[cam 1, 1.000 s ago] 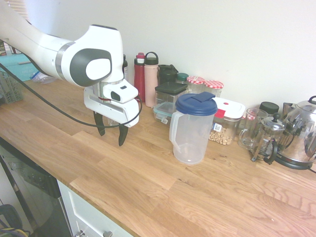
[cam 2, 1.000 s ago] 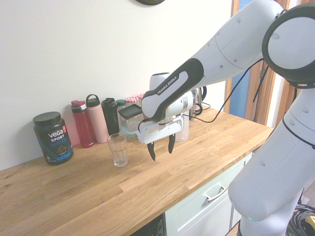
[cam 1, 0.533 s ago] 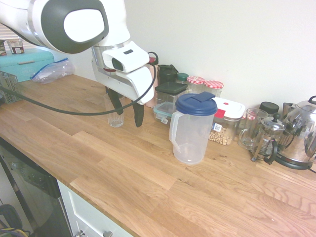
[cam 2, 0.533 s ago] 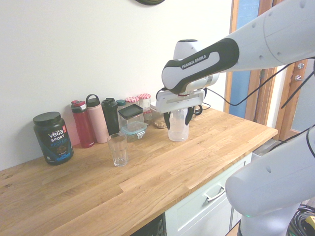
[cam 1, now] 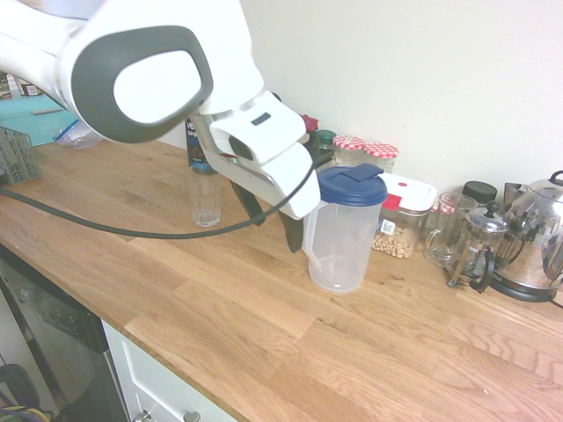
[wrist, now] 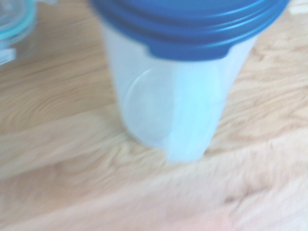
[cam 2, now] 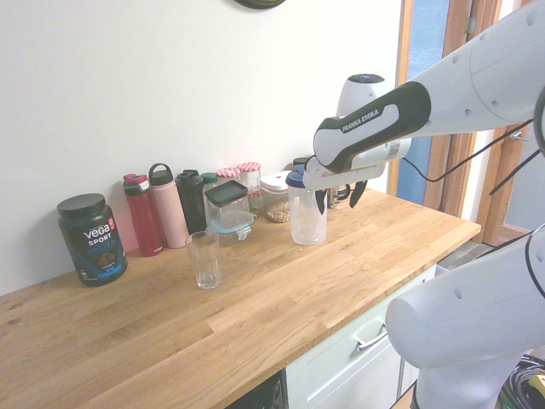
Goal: Pour me some water
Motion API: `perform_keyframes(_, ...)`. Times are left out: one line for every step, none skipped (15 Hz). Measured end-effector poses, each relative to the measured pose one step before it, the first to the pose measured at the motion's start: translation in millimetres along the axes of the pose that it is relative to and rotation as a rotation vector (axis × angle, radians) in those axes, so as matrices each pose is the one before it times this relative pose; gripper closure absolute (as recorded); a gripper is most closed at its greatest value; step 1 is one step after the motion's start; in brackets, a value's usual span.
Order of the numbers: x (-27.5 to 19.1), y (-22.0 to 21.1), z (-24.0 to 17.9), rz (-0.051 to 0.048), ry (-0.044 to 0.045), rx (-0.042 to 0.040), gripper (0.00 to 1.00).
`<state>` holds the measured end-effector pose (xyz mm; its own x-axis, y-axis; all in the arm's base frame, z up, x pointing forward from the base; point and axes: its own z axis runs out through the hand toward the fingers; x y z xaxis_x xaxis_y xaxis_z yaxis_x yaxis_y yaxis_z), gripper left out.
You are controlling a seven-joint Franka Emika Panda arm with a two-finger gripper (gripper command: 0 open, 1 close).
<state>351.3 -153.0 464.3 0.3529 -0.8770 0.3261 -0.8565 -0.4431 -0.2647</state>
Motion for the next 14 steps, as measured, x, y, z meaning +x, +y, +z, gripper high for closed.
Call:
perform_keyframes(3.20,-0.51,8.95,-0.00695,0.00449,0.00255,0.00)
perform_keyframes(3.08,-2.40,5.58,-0.00468,0.00522,0.00468,0.00)
perform_keyframes(4.08,-3.62,2.44,-0.00293,0.00362,0.00405,0.00)
perform_keyframes(4.81,-4.30,0.37,-0.00311,0.00406,0.00452,0.00)
perform_keyframes(4.57,-4.89,-0.74,-0.00274,0.00195,0.00446,0.00)
perform_keyframes(3.94,-4.95,-0.77,-0.00302,-0.00138,0.00446,0.00)
perform_keyframes(2.93,-4.91,0.29,-0.00315,-0.00684,0.00342,0.00)
perform_keyframes(2.32,-4.45,2.62,-0.00311,-0.01088,0.00061,0.00)
perform_keyframes(2.12,-4.87,3.56,0.00041,-0.00983,0.00118,0.00)
perform_keyframes(2.73,-4.96,2.62,-0.00053,-0.00443,0.00126,1.00)
perform_keyframes(3.34,-4.31,1.73,0.00010,-0.00148,0.00156,1.00)
perform_keyframes(3.49,-4.12,0.85,0.00067,0.00002,0.00271,1.00)
perform_keyframes(2.85,-3.29,0.49,0.00053,0.00038,0.00243,1.00)
perform_keyframes(1.72,-2.53,0.98,-0.00001,-0.00102,0.00124,1.00)
